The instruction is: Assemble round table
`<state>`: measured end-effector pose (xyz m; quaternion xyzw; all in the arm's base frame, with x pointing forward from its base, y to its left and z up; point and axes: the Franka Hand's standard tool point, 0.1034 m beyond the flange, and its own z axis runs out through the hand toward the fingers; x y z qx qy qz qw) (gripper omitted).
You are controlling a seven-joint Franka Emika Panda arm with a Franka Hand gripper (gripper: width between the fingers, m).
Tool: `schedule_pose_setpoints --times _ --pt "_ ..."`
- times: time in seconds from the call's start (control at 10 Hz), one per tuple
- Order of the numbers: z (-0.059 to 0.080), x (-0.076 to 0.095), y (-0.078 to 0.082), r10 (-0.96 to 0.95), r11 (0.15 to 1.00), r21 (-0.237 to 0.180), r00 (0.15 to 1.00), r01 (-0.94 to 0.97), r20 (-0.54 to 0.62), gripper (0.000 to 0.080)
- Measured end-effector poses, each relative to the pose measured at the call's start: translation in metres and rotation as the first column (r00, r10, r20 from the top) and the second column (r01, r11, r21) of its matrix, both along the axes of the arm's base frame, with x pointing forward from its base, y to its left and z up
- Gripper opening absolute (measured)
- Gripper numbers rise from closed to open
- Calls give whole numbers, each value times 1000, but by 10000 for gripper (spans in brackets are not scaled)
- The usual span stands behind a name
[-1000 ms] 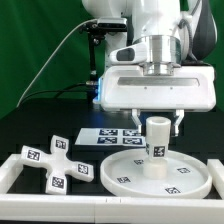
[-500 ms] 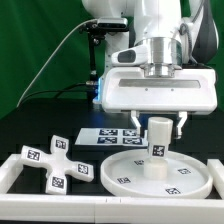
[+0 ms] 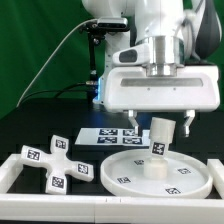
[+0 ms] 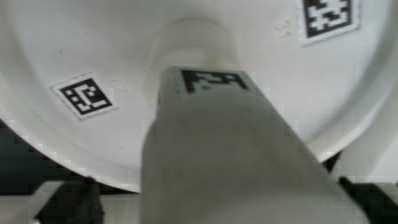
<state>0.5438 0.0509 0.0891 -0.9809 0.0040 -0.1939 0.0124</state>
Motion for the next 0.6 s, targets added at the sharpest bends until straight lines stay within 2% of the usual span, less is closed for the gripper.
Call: schedule_pose_setpoints --times 0.2,0.6 --pt "-4 -2 3 10 1000 29 988 -6 -155 649" --pt "-7 -11 -8 15 998 64 920 11 -392 649"
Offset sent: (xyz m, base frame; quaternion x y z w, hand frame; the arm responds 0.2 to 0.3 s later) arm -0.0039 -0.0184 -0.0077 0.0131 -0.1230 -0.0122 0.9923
